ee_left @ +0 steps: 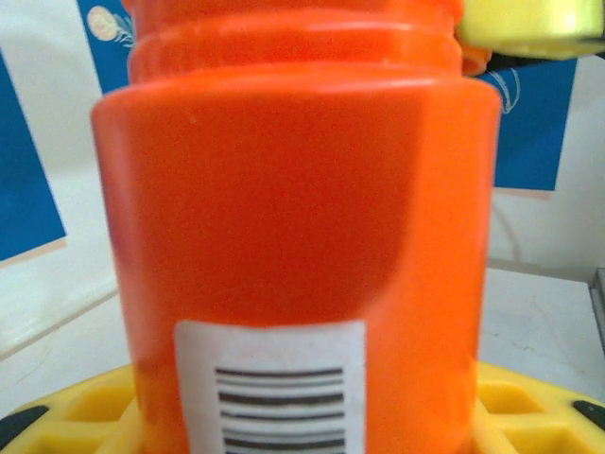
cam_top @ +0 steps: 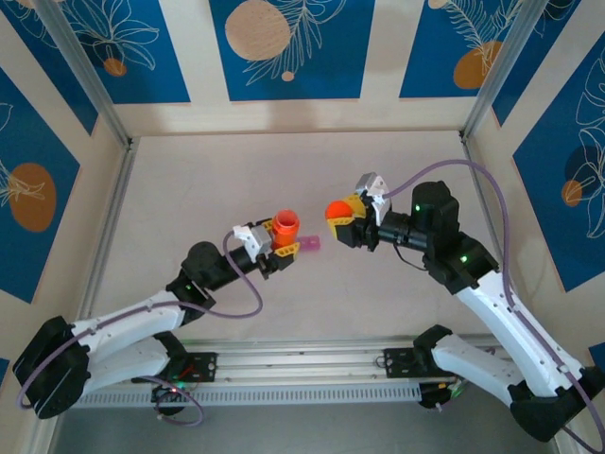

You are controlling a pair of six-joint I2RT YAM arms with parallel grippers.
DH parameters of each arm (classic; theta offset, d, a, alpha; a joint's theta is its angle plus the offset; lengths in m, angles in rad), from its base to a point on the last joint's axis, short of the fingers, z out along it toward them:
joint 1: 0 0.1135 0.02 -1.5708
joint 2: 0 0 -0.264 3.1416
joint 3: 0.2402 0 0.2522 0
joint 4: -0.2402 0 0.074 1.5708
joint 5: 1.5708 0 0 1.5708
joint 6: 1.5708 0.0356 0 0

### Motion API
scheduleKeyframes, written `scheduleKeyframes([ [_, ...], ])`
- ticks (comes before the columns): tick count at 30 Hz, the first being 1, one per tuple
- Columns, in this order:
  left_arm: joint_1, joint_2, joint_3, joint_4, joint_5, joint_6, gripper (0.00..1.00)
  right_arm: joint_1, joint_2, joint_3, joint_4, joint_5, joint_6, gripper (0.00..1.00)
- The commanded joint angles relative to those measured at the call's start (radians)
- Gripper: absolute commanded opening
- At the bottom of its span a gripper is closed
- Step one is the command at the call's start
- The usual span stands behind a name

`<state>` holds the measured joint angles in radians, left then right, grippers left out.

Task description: Sort the pills into containers

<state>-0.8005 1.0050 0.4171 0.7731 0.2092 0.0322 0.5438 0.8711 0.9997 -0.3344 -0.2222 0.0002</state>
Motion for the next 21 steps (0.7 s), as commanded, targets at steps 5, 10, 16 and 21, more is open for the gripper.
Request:
scheduleKeyframes([
  [5, 0.007, -0.098, -0.055, -0.171, -0.15, -0.063, 0.0, 0.004, -0.029, -0.175, 0.119, 0.238, 0.144, 0.0],
  [10, 0.005, -0.174, -0.108, -0.267, -0.165, -0.084, 0.0, 0.004, -0.044, -0.321, 0.282, 0.289, 0.167, 0.0],
  [16, 0.005, -0.208, -0.15, -0.349, -0.154, -0.087, 0.0, 0.004, -0.037, -0.446, 0.431, 0.277, 0.176, 0.0],
  [21, 0.005, -0.203, -0.155, -0.437, -0.145, -0.111, 0.0, 0.004, -0.019, -0.479, 0.448, 0.281, 0.173, 0.0],
])
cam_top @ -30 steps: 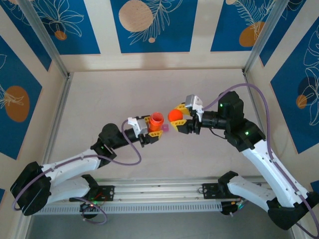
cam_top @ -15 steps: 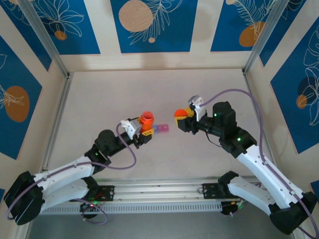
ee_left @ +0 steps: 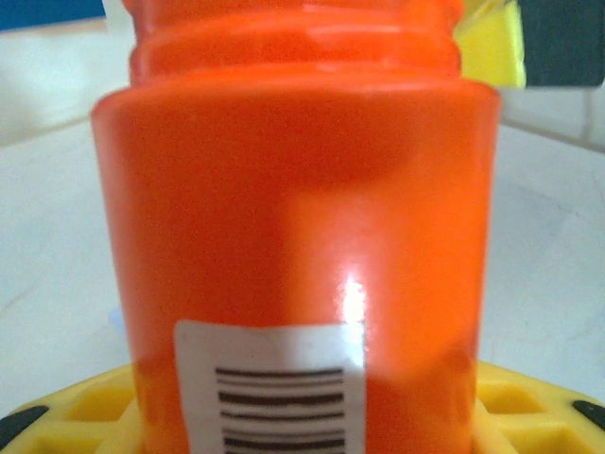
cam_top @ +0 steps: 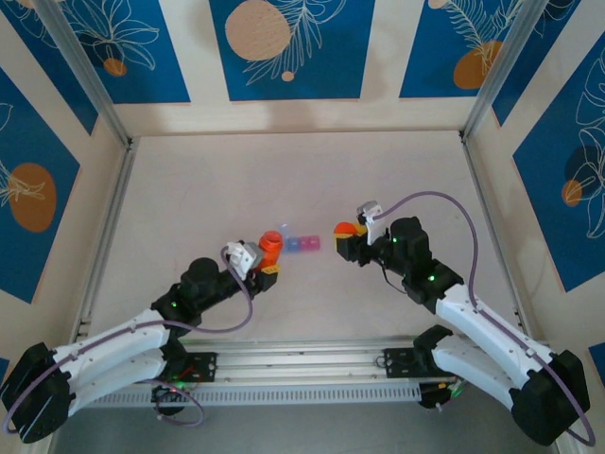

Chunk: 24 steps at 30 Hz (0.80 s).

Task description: Sort the pills into containers

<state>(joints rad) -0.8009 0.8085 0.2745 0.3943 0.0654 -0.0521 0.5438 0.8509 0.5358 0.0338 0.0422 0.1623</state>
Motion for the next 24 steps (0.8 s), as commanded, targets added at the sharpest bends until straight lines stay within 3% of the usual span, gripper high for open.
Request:
scheduleKeyframes([
  [1, 0.006, -0.011, -0.012, -0.081, -0.014, -0.038, 0.0, 0.004, 0.002, -0.025, 0.09, 0.016, 0.011, 0.0],
  [16, 0.005, 0.122, 0.044, -0.19, -0.024, 0.008, 0.0, 0.005, 0.006, -0.089, 0.176, 0.016, 0.032, 0.0],
  [24, 0.012, 0.298, 0.141, -0.278, -0.021, 0.028, 0.0, 0.007, 0.005, -0.106, 0.193, 0.024, 0.048, 0.0],
])
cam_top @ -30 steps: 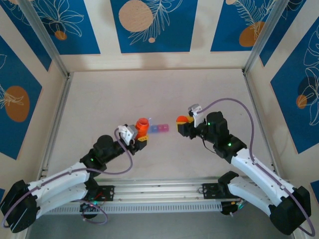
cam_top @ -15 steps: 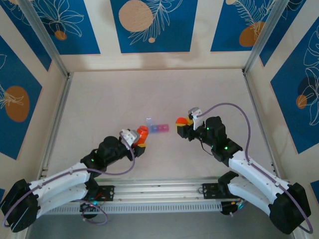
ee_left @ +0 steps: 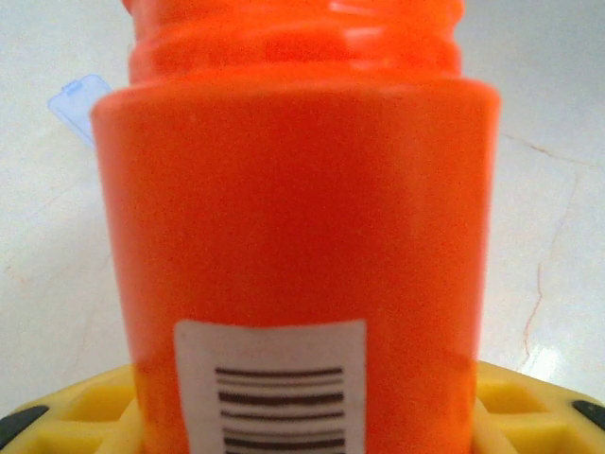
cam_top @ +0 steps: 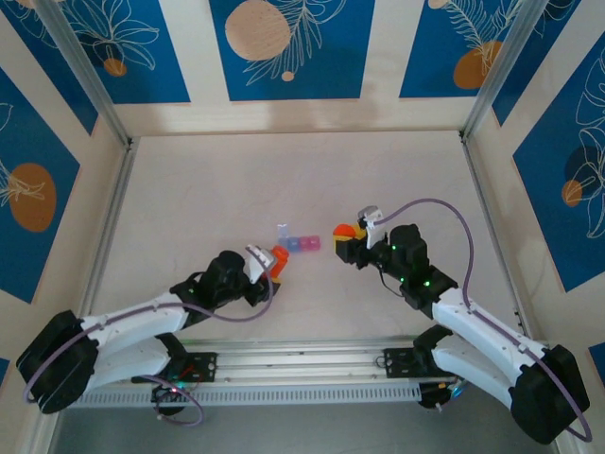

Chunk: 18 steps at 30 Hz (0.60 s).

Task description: Sort the pills into containers

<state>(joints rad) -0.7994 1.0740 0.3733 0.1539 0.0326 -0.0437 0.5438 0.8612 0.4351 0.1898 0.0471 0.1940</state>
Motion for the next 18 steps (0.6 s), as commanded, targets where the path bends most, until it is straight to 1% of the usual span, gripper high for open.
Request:
scheduleKeyframes([
  [1, 0.014, 0.048, 0.049, -0.045, 0.013, 0.018, 0.0, 0.007, -0.007, -0.006, 0.038, 0.02, 0.015, 0.0],
  [6, 0.04, 0.104, 0.081, -0.082, 0.013, 0.027, 0.0, 0.008, -0.01, -0.016, 0.048, 0.023, 0.023, 0.0],
  [12, 0.076, 0.149, 0.139, -0.164, 0.044, 0.046, 0.0, 0.01, -0.009, -0.014, 0.048, 0.01, 0.028, 0.0],
  [18, 0.106, 0.197, 0.191, -0.213, 0.072, 0.035, 0.0, 0.013, -0.014, -0.011, 0.042, 0.005, 0.032, 0.0],
])
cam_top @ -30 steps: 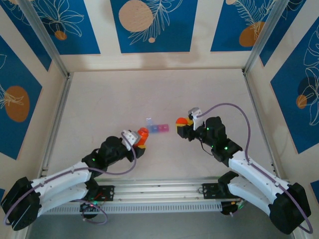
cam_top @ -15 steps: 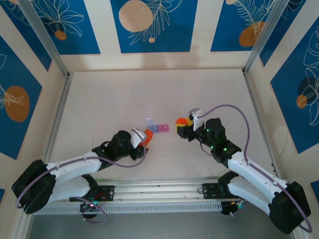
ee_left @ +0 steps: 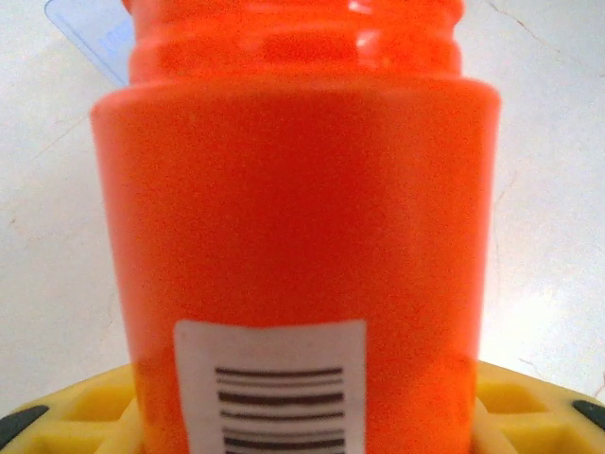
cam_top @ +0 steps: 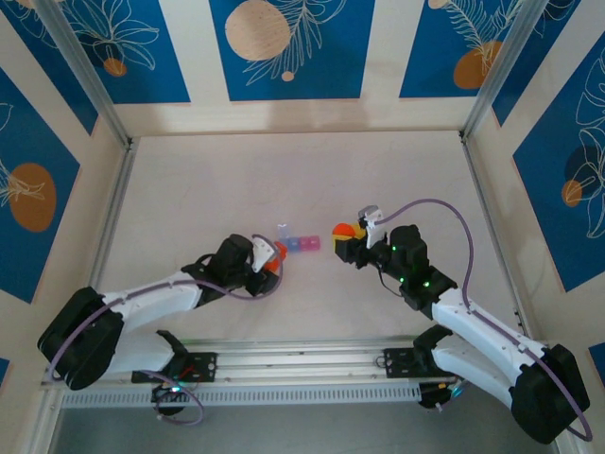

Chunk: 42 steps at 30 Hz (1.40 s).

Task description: Sort the pills into containers

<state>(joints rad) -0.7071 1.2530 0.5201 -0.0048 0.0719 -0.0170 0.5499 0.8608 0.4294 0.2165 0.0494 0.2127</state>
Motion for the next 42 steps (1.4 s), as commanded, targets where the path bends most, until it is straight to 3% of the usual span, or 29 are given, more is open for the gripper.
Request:
scheduleKeyframes([
  [1, 0.015, 0.029, 0.058, -0.071, 0.036, 0.006, 0.0, 0.009, -0.018, -0.006, 0.015, 0.004, 0.015, 0.0],
  [28, 0.051, 0.216, 0.311, -0.383, 0.051, -0.081, 0.0, 0.035, -0.063, -0.015, 0.018, 0.003, 0.042, 0.0],
  [42, 0.052, 0.303, 0.391, -0.453, 0.041, -0.098, 0.0, 0.044, -0.094, -0.021, 0.008, 0.0, 0.05, 0.0],
])
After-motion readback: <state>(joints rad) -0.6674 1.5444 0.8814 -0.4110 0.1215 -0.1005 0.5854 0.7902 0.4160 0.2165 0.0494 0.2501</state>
